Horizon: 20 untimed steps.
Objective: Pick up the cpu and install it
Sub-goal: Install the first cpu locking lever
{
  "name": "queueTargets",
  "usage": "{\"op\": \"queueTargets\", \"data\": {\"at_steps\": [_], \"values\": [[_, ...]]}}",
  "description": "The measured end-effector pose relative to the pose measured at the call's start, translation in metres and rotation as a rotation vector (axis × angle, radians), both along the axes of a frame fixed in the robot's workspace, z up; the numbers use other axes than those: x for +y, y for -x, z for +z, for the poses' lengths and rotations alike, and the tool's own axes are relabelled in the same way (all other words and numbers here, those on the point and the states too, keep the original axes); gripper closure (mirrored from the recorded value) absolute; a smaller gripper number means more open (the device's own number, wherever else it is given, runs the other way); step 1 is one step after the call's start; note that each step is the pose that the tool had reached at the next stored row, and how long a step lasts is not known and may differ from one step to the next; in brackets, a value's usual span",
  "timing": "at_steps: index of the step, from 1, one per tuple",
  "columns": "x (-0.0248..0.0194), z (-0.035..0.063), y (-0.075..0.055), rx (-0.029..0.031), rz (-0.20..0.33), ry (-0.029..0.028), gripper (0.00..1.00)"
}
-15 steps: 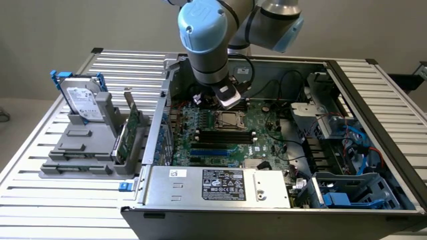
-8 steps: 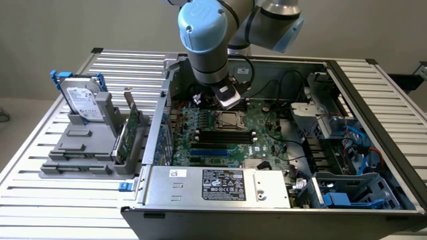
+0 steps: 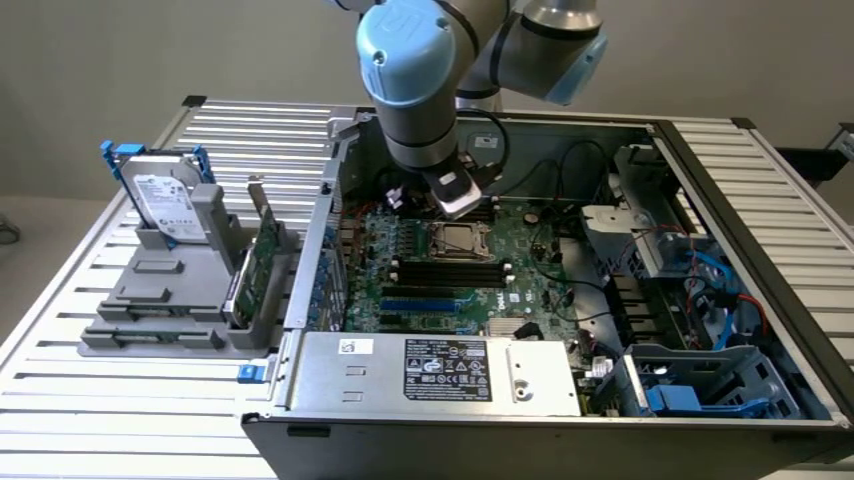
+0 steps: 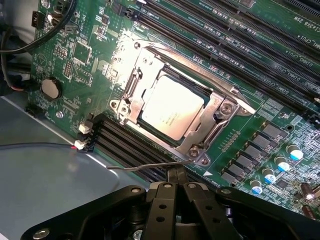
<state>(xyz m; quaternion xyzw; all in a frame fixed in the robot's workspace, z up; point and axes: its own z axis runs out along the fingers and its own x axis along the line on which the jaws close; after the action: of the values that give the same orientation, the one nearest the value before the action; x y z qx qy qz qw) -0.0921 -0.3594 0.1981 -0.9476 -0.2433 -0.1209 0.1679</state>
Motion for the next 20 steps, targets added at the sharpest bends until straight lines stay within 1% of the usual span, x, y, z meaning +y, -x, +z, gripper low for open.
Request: {"op": "queueTargets", "data": {"at_steps": [20], "values": [[0.0, -0.003, -0.0068, 0.0001, 0.0, 0.0001, 0.89]]}}
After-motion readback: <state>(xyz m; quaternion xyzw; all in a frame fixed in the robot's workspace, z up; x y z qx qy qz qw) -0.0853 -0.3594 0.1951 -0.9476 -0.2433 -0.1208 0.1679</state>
